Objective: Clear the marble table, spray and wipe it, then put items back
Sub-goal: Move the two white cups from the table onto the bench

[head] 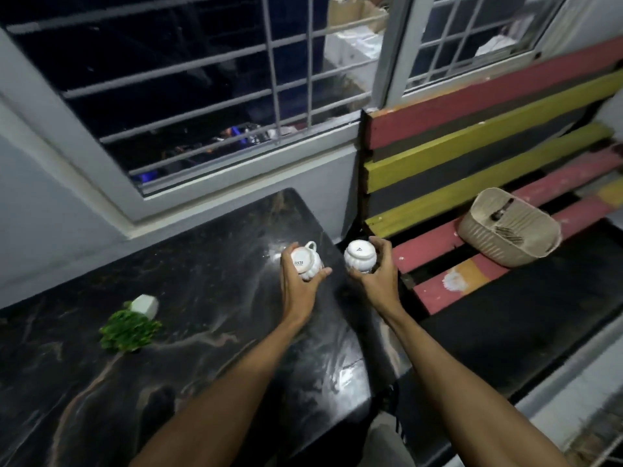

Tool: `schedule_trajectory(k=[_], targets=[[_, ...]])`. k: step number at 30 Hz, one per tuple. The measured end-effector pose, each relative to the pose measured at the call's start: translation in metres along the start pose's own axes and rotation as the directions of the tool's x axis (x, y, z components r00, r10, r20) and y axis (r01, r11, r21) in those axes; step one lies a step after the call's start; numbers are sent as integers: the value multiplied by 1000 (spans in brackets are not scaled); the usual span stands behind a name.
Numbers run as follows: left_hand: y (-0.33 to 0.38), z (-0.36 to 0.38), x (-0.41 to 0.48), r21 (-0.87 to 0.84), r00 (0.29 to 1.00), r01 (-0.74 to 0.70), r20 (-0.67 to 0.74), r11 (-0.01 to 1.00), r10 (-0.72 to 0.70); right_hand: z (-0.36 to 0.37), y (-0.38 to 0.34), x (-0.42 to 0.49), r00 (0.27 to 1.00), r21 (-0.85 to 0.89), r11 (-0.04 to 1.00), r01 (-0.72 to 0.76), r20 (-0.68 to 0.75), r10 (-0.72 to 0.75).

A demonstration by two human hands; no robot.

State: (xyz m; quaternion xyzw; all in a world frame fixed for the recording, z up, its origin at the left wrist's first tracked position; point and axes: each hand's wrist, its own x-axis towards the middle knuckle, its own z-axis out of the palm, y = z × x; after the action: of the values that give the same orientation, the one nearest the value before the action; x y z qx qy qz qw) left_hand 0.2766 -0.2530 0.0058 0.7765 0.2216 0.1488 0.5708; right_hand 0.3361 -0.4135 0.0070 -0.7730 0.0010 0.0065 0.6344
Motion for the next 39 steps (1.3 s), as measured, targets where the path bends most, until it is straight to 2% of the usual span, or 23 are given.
schedule_trajectory(k=[5, 10, 14, 20, 26, 39], targets=[[12, 145, 29, 76, 997, 44, 62, 996, -49, -89, 47, 96, 999, -116, 992, 51, -10, -53], [8, 273, 61, 82, 986, 160, 42, 984, -163, -165, 117, 178, 1000, -213, 977, -22, -22, 18], [-25, 354, 93, 97, 974, 224, -2, 970, -225, -206, 187, 236, 999, -312, 950, -35, -19, 31], [-105, 448, 121, 230, 974, 221, 4, 948, -228, -224, 307, 296, 997, -472, 882, 2, -70, -39], [-144, 501, 128, 326, 970, 233, -15, 916, -242, -228, 370, 316, 998, -487, 873, 24, -38, -49], [-179, 523, 133, 420, 968, 231, -8, 878, -251, -229, 395, 326, 997, -495, 867, 53, 74, -19]])
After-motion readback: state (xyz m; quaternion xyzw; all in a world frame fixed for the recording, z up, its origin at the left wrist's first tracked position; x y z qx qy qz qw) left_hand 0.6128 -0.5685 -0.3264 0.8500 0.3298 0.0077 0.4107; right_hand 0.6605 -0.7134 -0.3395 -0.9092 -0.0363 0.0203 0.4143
